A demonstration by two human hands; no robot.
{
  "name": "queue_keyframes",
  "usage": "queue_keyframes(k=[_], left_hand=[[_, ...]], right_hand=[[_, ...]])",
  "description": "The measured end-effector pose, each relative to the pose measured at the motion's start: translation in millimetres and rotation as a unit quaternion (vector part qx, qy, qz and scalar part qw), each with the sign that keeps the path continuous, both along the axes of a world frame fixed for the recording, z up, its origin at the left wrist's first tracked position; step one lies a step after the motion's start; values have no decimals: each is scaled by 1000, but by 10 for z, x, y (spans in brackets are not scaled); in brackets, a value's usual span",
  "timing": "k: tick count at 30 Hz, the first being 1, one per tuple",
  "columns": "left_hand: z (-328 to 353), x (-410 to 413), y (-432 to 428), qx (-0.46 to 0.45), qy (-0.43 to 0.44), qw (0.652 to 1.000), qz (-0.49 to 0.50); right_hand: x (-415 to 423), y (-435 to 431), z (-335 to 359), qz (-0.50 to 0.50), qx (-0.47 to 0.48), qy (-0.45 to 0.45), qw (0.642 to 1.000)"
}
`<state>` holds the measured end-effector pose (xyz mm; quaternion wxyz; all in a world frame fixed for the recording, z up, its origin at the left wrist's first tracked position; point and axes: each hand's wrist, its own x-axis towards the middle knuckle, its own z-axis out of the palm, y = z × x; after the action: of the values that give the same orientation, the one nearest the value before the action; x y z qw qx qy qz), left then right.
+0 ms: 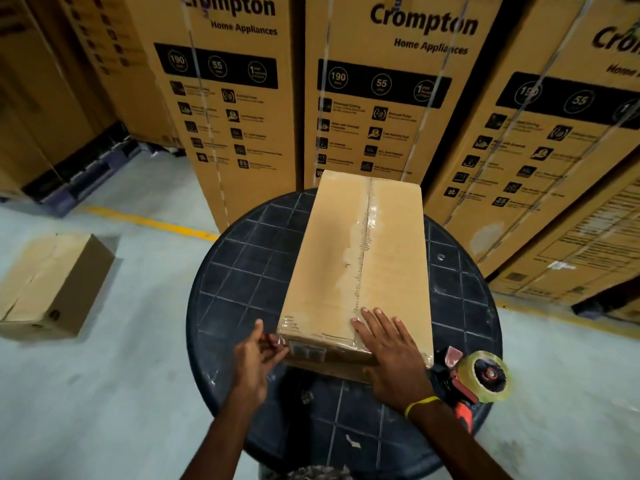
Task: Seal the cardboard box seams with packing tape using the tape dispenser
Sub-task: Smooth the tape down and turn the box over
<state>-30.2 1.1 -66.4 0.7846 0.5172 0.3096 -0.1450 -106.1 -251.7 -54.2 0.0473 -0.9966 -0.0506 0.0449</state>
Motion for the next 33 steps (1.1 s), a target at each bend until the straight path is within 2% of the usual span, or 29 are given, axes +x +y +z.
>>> queue_keyframes(k=[2, 7, 12, 19, 27, 33], left_hand=[[-77, -73, -53, 11, -5, 1000, -1], [-149, -99, 19, 105, -44, 993, -27], [14, -59, 66, 166, -97, 979, -71], [240, -27, -13, 170, -136, 958, -187], [191, -8, 47, 167, -93, 957, -218], [121, 45, 189, 178, -176, 924, -290]], right_hand=[[-3, 9, 14, -1, 2, 0, 1000], [-8, 26, 56, -2, 3, 2, 1000], [-17, 43, 83, -5, 5, 5, 1000], [-12, 59, 83, -11, 18, -2, 1000], [-17, 62, 100, -11, 27, -13, 999], [-14, 56, 78, -17, 31, -19, 999]])
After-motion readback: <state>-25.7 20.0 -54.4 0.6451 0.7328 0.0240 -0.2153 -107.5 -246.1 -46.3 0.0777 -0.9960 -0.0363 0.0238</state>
